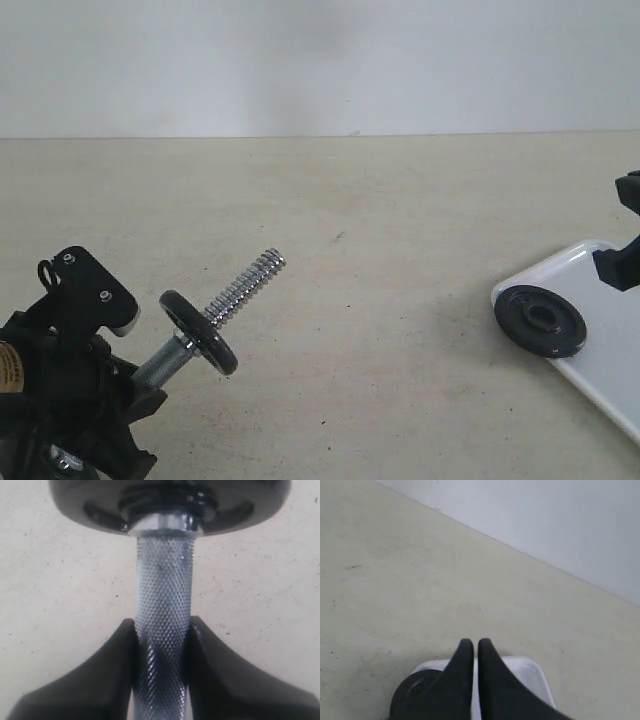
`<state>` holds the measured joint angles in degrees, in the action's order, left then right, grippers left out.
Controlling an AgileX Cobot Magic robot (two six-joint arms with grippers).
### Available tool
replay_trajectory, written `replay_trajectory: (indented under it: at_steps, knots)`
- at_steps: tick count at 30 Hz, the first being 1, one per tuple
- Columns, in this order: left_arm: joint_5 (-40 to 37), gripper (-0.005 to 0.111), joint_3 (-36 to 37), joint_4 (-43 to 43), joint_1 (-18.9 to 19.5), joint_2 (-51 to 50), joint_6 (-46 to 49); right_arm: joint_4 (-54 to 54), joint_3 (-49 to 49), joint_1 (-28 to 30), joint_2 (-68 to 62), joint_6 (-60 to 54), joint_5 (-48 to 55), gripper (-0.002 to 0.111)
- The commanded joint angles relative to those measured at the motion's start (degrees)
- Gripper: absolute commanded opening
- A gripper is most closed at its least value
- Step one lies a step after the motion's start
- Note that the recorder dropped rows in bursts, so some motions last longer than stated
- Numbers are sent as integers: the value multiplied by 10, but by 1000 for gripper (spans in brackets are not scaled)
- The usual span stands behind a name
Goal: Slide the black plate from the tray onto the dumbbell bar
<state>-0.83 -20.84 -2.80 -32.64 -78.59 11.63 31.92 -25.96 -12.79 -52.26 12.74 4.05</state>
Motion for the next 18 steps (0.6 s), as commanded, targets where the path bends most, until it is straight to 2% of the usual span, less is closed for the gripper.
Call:
replay_trajectory:
  at_steps: [1, 11, 18]
  knots:
    - [470, 4, 5, -3, 0, 18, -5, -2, 3, 2, 3, -2, -6, 1]
    - [464, 4, 23, -8, 0, 48, -5, -2, 3, 2, 3, -1, -6, 1]
    - [424, 4, 25, -8, 0, 59, -5, -2, 3, 2, 3, -2, -6, 1]
